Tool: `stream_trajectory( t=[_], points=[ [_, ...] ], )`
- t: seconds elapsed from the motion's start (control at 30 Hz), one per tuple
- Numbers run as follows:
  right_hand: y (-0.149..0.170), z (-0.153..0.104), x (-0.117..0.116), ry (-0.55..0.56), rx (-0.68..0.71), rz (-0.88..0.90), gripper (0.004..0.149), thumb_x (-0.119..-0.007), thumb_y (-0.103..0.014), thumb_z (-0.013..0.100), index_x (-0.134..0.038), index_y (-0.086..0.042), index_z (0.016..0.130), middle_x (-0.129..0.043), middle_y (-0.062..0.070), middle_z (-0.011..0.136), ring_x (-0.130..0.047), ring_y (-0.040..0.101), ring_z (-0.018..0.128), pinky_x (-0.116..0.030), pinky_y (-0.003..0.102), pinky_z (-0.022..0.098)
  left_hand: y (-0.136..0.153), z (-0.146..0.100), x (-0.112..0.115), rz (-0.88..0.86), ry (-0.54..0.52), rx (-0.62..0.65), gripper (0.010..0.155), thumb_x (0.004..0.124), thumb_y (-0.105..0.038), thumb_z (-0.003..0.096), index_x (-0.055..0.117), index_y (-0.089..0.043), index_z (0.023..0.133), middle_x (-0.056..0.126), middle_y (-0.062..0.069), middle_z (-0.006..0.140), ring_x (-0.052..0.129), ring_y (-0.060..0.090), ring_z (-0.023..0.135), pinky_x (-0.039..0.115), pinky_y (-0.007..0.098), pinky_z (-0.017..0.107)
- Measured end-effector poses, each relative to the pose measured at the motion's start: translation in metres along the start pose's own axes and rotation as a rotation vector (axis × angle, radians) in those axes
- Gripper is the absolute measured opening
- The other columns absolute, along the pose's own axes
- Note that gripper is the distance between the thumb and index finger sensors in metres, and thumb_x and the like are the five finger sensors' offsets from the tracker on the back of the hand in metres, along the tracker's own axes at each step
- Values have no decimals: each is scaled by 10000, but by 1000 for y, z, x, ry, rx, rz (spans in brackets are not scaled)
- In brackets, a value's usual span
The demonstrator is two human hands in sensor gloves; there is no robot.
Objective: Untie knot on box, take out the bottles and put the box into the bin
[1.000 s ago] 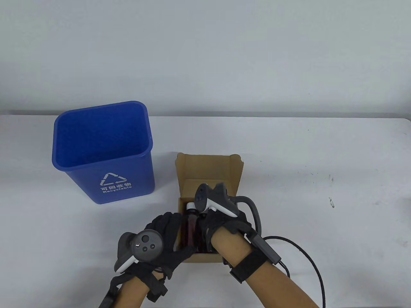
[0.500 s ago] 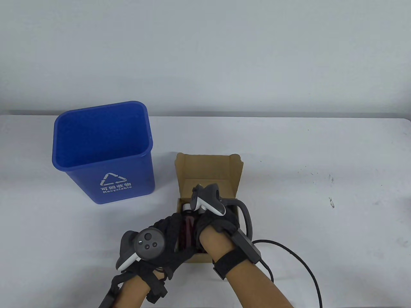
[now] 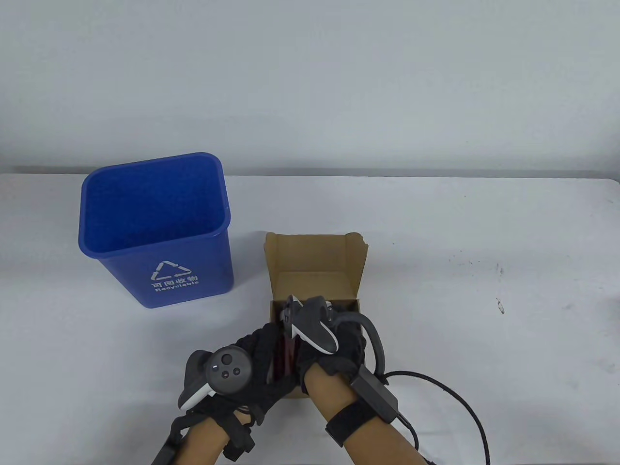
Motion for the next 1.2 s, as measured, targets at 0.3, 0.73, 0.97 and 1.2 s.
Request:
stream_trajectory(
  t=[0.3,0.73,0.97,1.2],
  points=[
    [31,-18,28,95,163,249,837,-762,-588,460,-463,6,969,-706,175,861,-961,371,601,-838,449,392,-2,0,0,4,11,-2,1012,705,-655,472,156,-112,1127,356,254,1131,443,612,1007,345,801,691],
    [100,-12,45,251,261,549,814,-881,-549,427,-490,-105,986,-708,97,906,-793,409,693,-731,461,465,0,0,2,-24,40,-4,1008,689,-646,479,112,-120,1115,338,256,1130,423,613,1013,338,805,688],
    [144,-4,39,330,286,691,812,-909,-474,422,-465,-102,991,-644,112,955,-780,449,764,-729,506,501,1,1,2,-33,50,-2,1011,695,-636,480,103,-114,1112,328,262,1127,422,612,1014,341,803,690],
    [210,21,-5,387,193,905,801,-936,-392,411,-469,-88,986,-594,145,983,-751,485,818,-704,560,542,1,1,1,-25,47,-3,1010,697,-636,480,109,-113,1113,330,256,1128,422,609,1015,340,803,690]
  ],
)
Point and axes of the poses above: the tracker on the back of each hand, its own y axis roughly to the little-finger side, its own z axis roughly from the wrist to the fingertips, x = y × z, the point moved 3 cm from there along z, roughly from the wrist to the fingertips
